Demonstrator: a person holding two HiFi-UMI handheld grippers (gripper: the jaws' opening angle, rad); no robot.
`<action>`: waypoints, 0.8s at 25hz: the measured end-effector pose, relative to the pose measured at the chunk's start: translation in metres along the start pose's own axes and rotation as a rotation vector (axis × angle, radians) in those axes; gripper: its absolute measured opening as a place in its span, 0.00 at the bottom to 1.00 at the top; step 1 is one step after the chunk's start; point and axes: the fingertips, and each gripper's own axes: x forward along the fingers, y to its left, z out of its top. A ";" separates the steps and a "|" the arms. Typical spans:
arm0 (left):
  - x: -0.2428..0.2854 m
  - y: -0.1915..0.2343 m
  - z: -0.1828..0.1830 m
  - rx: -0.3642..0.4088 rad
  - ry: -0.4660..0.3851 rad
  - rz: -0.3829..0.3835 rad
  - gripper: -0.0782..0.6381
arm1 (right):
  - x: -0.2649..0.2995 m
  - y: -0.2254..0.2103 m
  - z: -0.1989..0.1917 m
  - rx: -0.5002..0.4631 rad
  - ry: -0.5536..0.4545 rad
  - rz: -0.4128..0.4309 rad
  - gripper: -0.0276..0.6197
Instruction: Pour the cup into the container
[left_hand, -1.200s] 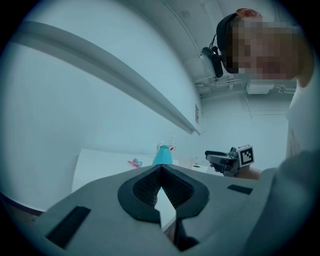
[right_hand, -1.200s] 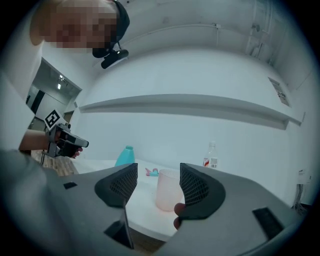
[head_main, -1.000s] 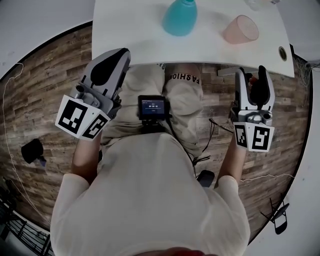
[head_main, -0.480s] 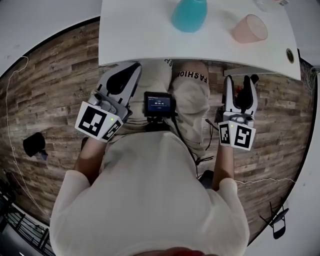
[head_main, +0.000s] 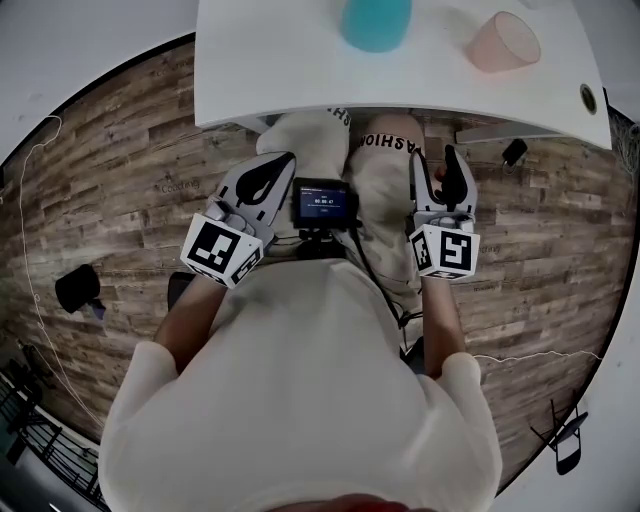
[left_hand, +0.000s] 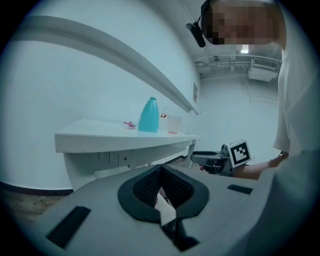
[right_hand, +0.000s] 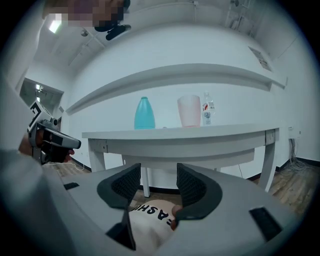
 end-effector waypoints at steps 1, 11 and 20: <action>0.001 0.000 -0.005 -0.003 0.005 0.002 0.12 | 0.001 0.002 -0.006 0.007 0.010 0.001 0.40; 0.022 0.024 -0.056 -0.044 0.069 0.057 0.12 | 0.014 0.019 -0.046 0.036 0.083 0.043 0.40; 0.030 0.037 -0.089 -0.120 0.075 0.096 0.12 | 0.016 0.022 -0.059 0.073 0.094 0.036 0.36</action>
